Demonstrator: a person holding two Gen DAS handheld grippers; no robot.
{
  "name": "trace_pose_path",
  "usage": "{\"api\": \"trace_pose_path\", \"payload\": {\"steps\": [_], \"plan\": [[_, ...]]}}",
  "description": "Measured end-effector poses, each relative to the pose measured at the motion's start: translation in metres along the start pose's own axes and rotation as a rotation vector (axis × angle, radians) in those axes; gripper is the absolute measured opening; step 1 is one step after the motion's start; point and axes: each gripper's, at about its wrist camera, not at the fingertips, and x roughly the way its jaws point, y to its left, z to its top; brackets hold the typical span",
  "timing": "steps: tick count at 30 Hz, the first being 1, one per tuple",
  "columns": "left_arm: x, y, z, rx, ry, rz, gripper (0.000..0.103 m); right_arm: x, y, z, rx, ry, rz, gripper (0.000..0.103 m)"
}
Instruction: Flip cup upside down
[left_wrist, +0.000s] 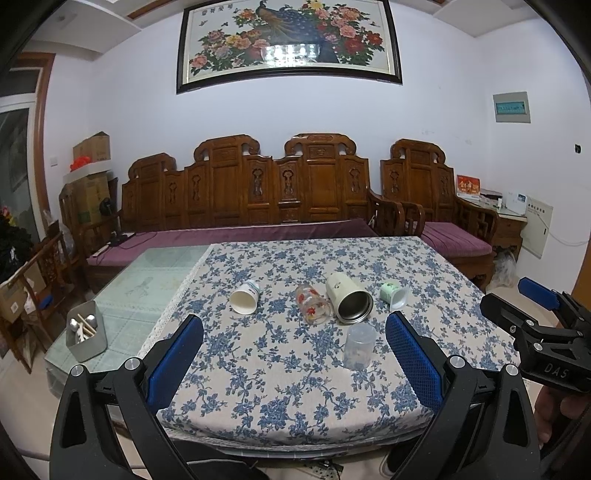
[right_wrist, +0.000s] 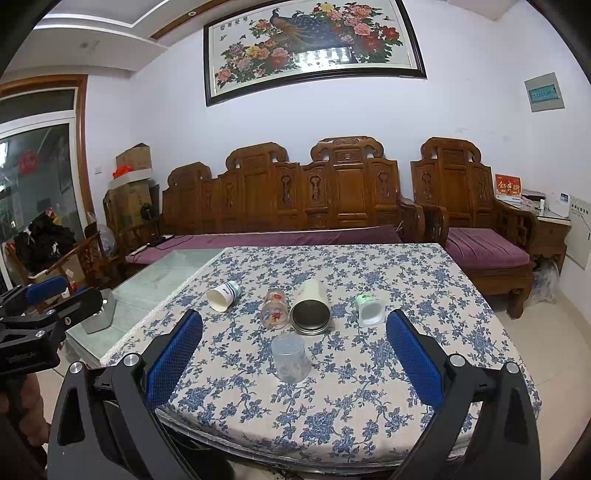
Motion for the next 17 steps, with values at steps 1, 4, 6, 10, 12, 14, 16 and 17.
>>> {"api": "trace_pose_path", "payload": {"steps": [1, 4, 6, 10, 12, 14, 16, 17], "plan": [[0.0, 0.0, -0.0002, 0.0, 0.0, -0.001, 0.095, 0.0001, -0.0001, 0.0002, 0.0, 0.0, 0.0, 0.1], [0.0, -0.0001, 0.0005, 0.0, 0.0, -0.001, 0.095, 0.0001, -0.0003, 0.0005, 0.0, -0.001, 0.0, 0.1], [-0.0001, -0.0001, -0.0006, 0.0, -0.001, -0.001, 0.095, 0.0, -0.0002, 0.0004, 0.0, -0.001, -0.001, 0.1], [0.0, 0.0, 0.0002, 0.0, -0.002, -0.001, 0.095, 0.0007, -0.0011, -0.0018, 0.001, 0.001, -0.003, 0.1], [-0.0008, 0.0004, 0.0017, -0.002, -0.003, 0.0, 0.095, 0.0012, -0.0015, -0.0029, 0.003, 0.003, -0.003, 0.1], [-0.0008, 0.0005, 0.0019, -0.002, -0.003, -0.002, 0.095, 0.0014, -0.002, -0.0028, 0.002, 0.003, -0.003, 0.1], [-0.0014, 0.0012, 0.0034, -0.003, -0.005, -0.002, 0.095, 0.0013, -0.0019, -0.0033, 0.002, 0.003, -0.003, 0.1], [-0.0011, 0.0013, 0.0044, -0.003, -0.005, -0.002, 0.095, 0.0013, -0.0019, -0.0033, 0.002, 0.003, -0.003, 0.1]]}}
